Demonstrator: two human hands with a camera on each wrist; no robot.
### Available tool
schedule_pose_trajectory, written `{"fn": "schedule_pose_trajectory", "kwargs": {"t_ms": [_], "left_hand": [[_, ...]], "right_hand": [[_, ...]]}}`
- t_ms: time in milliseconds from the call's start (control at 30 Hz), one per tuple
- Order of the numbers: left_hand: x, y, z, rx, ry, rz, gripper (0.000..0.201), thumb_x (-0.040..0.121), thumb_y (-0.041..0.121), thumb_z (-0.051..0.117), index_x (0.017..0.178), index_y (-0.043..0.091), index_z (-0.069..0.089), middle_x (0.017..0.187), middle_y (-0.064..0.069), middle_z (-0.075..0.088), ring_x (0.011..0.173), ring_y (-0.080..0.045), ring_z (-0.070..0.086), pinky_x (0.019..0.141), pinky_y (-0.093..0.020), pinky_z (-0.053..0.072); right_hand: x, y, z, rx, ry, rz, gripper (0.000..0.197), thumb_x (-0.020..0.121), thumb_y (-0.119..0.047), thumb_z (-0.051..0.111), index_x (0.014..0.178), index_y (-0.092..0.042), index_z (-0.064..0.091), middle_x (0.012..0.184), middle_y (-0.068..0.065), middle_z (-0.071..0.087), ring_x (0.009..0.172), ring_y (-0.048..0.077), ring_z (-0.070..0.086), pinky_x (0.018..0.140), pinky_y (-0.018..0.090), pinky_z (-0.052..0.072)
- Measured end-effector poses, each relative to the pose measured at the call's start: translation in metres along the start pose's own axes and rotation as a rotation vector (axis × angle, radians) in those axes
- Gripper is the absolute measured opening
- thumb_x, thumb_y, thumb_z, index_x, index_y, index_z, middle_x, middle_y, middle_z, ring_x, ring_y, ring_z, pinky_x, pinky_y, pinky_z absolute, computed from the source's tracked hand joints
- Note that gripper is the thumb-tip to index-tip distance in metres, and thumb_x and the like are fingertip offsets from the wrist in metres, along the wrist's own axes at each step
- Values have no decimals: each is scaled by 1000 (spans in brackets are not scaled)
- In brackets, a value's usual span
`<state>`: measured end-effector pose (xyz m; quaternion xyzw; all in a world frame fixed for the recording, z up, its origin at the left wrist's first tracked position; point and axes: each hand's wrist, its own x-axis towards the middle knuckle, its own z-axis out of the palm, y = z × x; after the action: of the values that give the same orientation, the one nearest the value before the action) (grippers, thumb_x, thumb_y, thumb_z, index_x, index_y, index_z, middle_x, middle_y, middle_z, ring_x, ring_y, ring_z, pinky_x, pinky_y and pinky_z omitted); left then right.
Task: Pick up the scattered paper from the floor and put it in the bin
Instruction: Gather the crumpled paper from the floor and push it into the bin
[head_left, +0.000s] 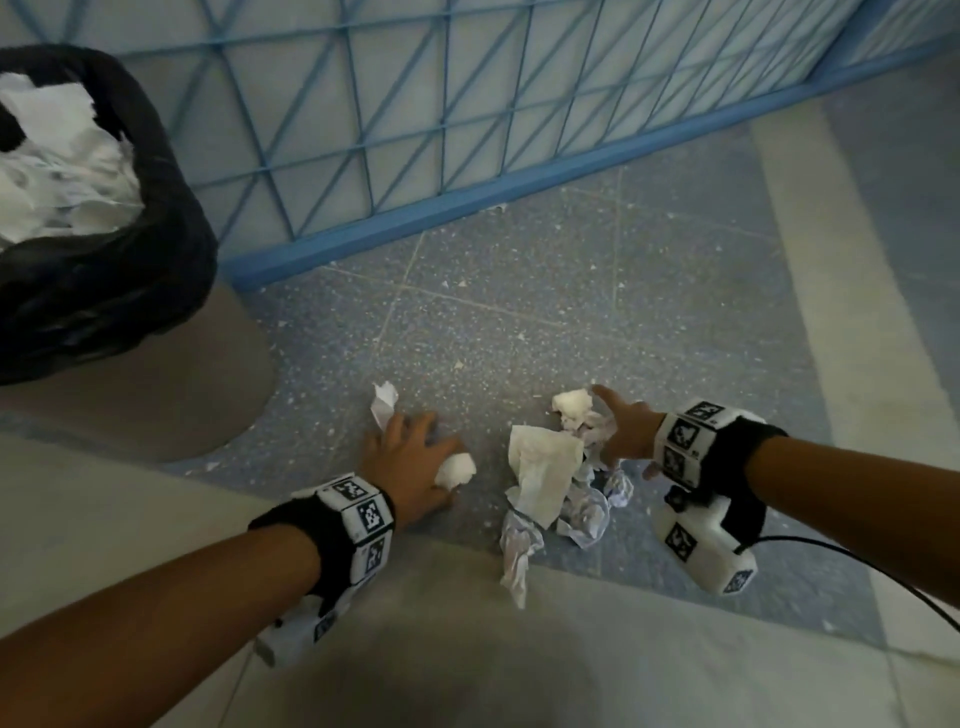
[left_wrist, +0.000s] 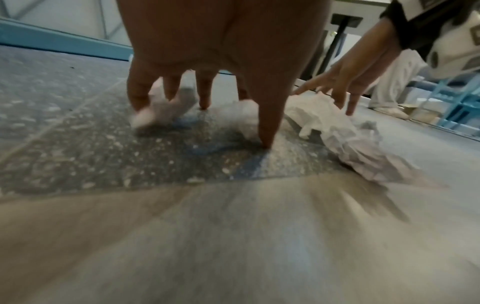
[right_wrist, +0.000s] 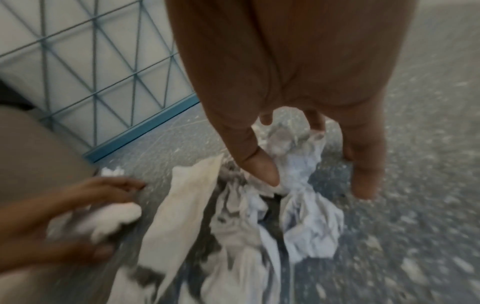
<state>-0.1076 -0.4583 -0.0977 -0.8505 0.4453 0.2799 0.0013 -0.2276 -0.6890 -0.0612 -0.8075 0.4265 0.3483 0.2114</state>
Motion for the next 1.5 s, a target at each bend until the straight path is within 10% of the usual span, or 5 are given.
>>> {"fn": "schedule_pose_trajectory", "kwargs": {"t_ms": [233,467,667,1067,1500], "left_hand": [[-2,-4,-19,-411,213,82,28,89,2,51,115,-3,58,119,-21,55,113,-30,53,89,-27,35],[-9,33,-4,-348,60,144,67,81,26,59,139,39,28,149,-3,18,134,-31,21,112,-45,27],[-10,33,24,125,74,220,82,55,42,80,123,21,39,118,-13,61,101,-32,61,83,-37,56],[-24,-26,-26,-445,311,89,28,87,-2,49,113,1,57,125,-16,43,114,-27,48,94,-22,34],[-138,-49,-97,-356,581,366,29,82,24,47,101,7,60,118,-8,44,106,-17,43,91,-20,34]], "right_hand": [[-9,-31,26,9,87,-372,94,79,-20,69,145,-37,4,135,20,28,115,42,50,100,44,46],[-14,-54,40,-137,95,-434,51,85,-26,61,132,-27,41,126,14,41,111,37,53,93,39,45],[-15,-51,45,-145,132,-495,58,89,-17,54,139,-34,29,124,13,42,107,34,55,89,36,47],[-10,-118,13,-223,270,-770,46,90,-11,52,134,-23,42,134,17,38,114,38,51,98,42,44],[-51,-177,-15,-386,350,-883,36,92,-18,51,128,-19,54,120,18,53,111,32,54,93,34,41]]}}
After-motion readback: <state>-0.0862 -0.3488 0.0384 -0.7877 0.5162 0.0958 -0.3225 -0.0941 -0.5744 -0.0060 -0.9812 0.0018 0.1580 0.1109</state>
